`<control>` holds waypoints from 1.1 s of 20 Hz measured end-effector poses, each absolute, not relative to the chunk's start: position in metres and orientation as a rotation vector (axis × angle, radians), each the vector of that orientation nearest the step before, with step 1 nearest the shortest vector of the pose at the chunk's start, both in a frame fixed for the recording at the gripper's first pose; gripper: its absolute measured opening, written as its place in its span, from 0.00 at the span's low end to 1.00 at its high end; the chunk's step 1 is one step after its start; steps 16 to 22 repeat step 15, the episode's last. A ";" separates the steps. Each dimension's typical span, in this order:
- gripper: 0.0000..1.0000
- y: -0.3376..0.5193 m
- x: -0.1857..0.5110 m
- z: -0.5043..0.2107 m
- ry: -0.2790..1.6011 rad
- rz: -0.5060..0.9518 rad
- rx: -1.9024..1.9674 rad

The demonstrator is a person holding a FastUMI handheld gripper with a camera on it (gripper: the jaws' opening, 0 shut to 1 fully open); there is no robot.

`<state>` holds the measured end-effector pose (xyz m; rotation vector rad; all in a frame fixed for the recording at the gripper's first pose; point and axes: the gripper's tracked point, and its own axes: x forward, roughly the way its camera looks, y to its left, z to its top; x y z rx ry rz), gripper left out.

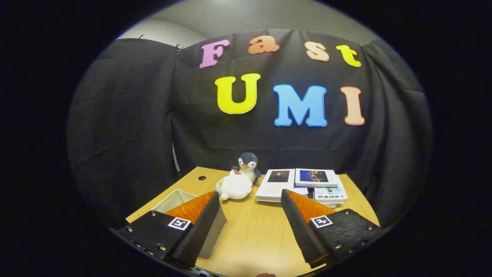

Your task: Open the storage box then place both shoes into the box .Put the left shoe in first, then the right shoe, with the right side of both shoes facing outward in a uniform manner.

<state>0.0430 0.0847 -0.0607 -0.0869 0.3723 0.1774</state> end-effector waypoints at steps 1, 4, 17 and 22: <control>0.98 0.072 0.042 -0.049 0.333 0.152 -0.094; 0.97 0.045 0.034 -0.031 0.254 0.103 -0.093; 0.98 -0.008 0.019 -0.018 0.155 -0.009 -0.030; 0.98 -0.008 0.019 -0.018 0.155 -0.009 -0.030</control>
